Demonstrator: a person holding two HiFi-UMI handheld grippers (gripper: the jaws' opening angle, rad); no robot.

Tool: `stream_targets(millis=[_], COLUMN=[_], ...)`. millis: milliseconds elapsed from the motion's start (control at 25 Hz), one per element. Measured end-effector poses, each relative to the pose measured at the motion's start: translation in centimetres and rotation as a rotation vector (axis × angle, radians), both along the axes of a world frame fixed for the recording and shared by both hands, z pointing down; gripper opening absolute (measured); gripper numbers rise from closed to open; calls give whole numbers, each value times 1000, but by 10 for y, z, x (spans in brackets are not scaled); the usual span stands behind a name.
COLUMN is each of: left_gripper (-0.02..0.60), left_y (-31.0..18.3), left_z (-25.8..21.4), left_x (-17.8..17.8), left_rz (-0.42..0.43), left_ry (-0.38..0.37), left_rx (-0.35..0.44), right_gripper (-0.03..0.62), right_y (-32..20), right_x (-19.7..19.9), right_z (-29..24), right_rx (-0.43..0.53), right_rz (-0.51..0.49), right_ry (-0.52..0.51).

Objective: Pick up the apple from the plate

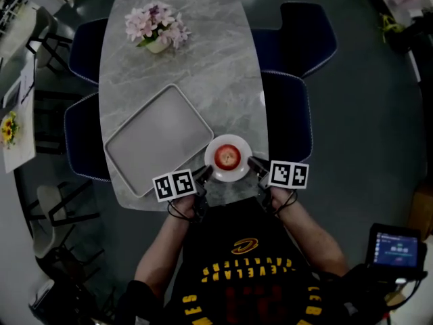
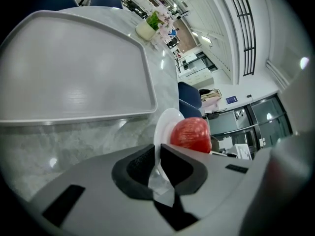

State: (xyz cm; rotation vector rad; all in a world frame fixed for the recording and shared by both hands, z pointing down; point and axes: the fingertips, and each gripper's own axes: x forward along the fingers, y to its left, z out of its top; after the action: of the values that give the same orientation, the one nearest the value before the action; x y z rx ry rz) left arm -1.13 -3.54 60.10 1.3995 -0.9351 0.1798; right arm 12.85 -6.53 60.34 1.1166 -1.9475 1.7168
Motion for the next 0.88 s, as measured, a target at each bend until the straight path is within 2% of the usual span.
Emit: stream_targets(millis=[360,600,880], left_gripper=[40,35,35], left_y=[3,-1,-2], left_z=[1,6,31], left_x=[42,50,51], left_rz=[52,14,15], left_ry=[0,30,12], left_rx=[-7,9,-8], right_gripper=[43,43,43], right_y=[11,7,5], right_x=[44,53,54], right_z=[1,10,34], right_rx=[-8,-8,-7], right_rz=[59,77,66], right_ry=[0,-5,4])
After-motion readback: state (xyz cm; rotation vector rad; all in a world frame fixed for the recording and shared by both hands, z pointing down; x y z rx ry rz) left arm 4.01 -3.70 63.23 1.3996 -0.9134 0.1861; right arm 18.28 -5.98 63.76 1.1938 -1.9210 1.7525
